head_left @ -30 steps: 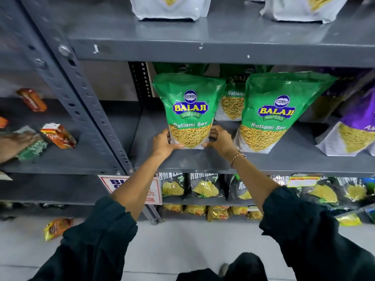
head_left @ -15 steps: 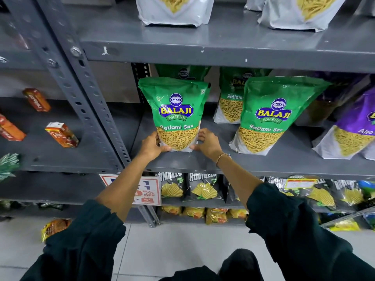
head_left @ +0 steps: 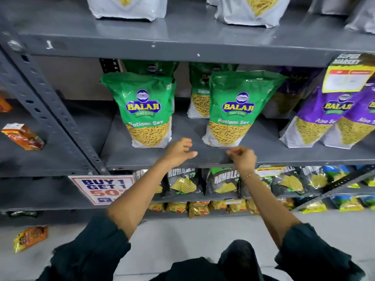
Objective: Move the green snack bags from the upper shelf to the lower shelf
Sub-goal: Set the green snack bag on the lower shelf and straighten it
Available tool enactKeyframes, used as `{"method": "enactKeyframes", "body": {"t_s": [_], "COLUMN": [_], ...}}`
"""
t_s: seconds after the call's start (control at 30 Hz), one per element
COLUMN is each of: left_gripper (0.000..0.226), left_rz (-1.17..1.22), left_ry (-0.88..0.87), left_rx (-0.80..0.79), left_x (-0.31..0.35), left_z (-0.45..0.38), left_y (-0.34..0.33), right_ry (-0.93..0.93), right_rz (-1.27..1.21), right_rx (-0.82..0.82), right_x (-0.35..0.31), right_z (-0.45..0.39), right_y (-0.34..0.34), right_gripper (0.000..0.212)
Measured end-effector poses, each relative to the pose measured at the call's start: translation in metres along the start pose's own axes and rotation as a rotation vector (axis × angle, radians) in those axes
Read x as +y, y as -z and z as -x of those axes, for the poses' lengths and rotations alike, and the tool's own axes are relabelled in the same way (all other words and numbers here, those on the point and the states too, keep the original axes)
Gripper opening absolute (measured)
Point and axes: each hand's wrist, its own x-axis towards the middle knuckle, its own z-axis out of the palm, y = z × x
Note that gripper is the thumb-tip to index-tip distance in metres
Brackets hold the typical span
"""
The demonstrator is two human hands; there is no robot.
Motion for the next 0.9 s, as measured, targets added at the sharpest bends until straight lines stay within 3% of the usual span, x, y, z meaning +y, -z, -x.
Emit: {"method": "enactKeyframes", "body": {"t_s": [0.07,0.13,0.2,0.27,0.43,0.9], "left_gripper": [0.08,0.093,0.096,0.083,0.054,0.053], "left_rz": [0.044,-0.042,-0.143,-0.158,-0.124,-0.076], "left_ry": [-0.006,-0.011,-0.014,-0.034,0.006,0.102], "left_rx": [-0.026,-0.007,0.055,0.122,0.29,0.409], "left_x": [0.017,0.03,0.039,0.043,0.044,0.02], "left_z": [-0.017,-0.036,-0.05,-0.058,-0.063,-0.049], "left_y": [-0.017,-0.031,-0.043,-0.053,-0.071,-0.043], "right_ry": [-0.013,-0.006,0.021,0.05,0.109,0.176], "right_rz": [0.012,0.009,-0.008,-0.025,0.021,-0.047], "right_rx": [0.067,0.0,-0.17,-0.306,-0.31,-0.406], "right_x": [0.013,0.016,0.013,0.011,0.017,-0.001], "right_z": [-0.017,-0.039,-0.059,-0.07,-0.08,-0.079], "right_y": [0.027,0.043,0.049,0.046,0.041,0.002], "right_gripper": [0.028,0.049,0.07,0.077,0.053,0.043]}}
